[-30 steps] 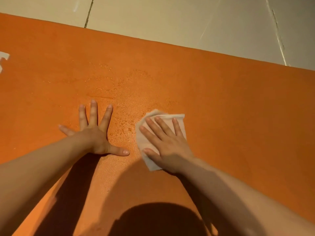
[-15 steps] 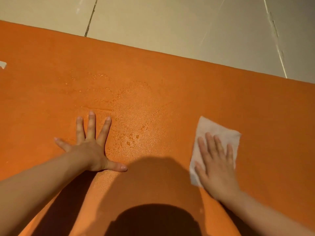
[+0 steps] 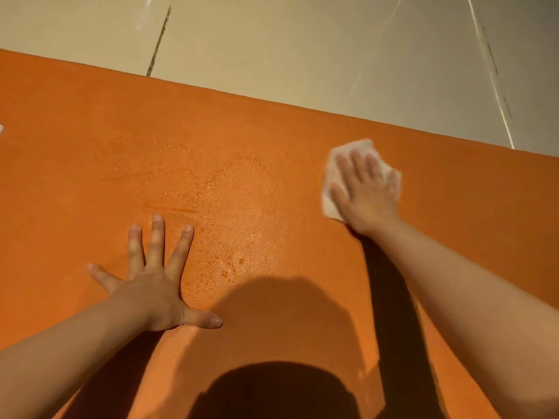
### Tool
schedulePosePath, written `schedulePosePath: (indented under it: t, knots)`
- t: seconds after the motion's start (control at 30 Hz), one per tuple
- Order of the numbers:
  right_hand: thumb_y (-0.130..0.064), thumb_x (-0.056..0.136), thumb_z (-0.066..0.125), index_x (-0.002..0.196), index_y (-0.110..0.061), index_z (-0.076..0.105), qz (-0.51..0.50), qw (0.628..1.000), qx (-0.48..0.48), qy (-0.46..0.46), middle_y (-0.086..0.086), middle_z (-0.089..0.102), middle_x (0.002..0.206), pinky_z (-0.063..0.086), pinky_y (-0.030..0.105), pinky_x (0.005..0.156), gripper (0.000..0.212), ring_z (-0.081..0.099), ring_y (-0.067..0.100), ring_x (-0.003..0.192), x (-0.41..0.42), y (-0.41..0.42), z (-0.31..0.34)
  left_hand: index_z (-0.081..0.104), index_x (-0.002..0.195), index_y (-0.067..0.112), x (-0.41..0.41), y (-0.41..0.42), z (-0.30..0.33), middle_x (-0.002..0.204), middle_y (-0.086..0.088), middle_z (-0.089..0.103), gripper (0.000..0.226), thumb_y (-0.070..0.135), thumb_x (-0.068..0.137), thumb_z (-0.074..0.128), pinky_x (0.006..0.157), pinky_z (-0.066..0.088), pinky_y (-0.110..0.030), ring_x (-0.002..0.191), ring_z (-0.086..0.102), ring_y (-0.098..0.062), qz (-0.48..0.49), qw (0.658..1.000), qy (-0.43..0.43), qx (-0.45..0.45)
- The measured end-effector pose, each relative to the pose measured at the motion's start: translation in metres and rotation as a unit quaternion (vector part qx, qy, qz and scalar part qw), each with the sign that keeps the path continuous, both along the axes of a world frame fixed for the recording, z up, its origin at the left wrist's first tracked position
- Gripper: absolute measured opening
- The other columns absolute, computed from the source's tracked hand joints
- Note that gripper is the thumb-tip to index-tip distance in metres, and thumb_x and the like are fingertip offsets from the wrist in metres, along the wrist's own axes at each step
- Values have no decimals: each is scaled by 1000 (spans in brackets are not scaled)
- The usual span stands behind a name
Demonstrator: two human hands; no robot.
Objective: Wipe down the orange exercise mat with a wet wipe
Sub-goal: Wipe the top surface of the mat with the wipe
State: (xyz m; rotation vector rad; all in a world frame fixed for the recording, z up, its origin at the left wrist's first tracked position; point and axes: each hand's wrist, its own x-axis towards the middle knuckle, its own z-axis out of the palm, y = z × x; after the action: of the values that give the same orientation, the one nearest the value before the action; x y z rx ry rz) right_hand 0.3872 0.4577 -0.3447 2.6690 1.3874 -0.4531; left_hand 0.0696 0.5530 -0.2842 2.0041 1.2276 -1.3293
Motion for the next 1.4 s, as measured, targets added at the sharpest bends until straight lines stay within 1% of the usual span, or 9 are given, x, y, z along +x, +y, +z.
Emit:
schedulePosePath:
  t: [0.13,0.23,0.47,0.63,0.8,0.97,1.23,1.33,1.4]
  knots:
    - [-59,98,12,157,-28,3,-204,978,38,-10,0,-7,165,-4,55,119,68,-11,19,151,32,-48,2,-63,110,37,0,2,0,109,-2,-75,148,100,37,49,105,3,-79,120,-58,-36,-4,1000,13,-11]
    - [-56,101,14,158,-25,-1,-267,962,48,15,2,-11,165,-10,60,116,66,-16,24,150,22,-22,2,-64,111,36,-1,3,-1,110,-4,-75,148,100,40,49,104,3,-79,120,-58,-37,-11,1000,19,-10]
    - [-60,100,15,157,-30,-4,-1,997,65,35,-1,-14,164,-17,59,113,66,-19,25,149,-62,112,-7,-64,109,35,1,2,-3,112,-5,-74,147,101,40,47,105,4,-79,120,-58,-38,-20,999,33,-14]
    - [-61,100,16,155,-38,-1,87,995,45,34,-8,-11,164,-14,54,116,62,-13,16,150,-8,115,-2,-65,107,34,4,4,2,111,-6,-74,146,101,37,43,106,6,-78,118,-58,-38,-24,998,51,-20]
    - [-59,100,12,156,-37,-4,-158,987,-5,2,-7,-11,164,-4,53,119,62,-9,18,151,87,15,9,-64,109,35,5,4,7,111,-6,-74,145,98,25,35,106,4,-78,118,-59,-38,-22,998,46,-30]
    - [-57,101,10,157,-30,-6,-325,945,14,14,1,-14,164,-8,62,115,64,-13,27,150,72,4,3,-65,106,34,7,4,10,110,-7,-74,145,97,25,36,106,4,-78,118,-59,-39,-21,998,51,-29]
    - [-60,100,15,156,-34,-4,64,995,59,44,-4,-17,163,-18,62,112,65,-22,23,148,-84,104,-4,-66,105,34,12,4,12,109,-7,-75,145,100,19,30,107,9,-77,120,-57,-39,-30,998,53,-21]
    - [-61,100,16,155,-39,-4,112,991,58,48,-9,-15,163,-17,56,115,62,-18,17,149,-67,93,-3,-66,103,34,11,4,13,108,-7,-75,144,101,21,30,107,10,-76,119,-57,-39,-29,998,60,-19]
    - [-62,99,15,155,-40,-2,56,996,64,32,-10,-13,163,-16,54,117,62,-14,15,150,-30,68,-5,-65,106,34,10,4,12,108,-6,-75,144,101,23,33,107,10,-76,116,-58,-38,-29,998,60,-18]
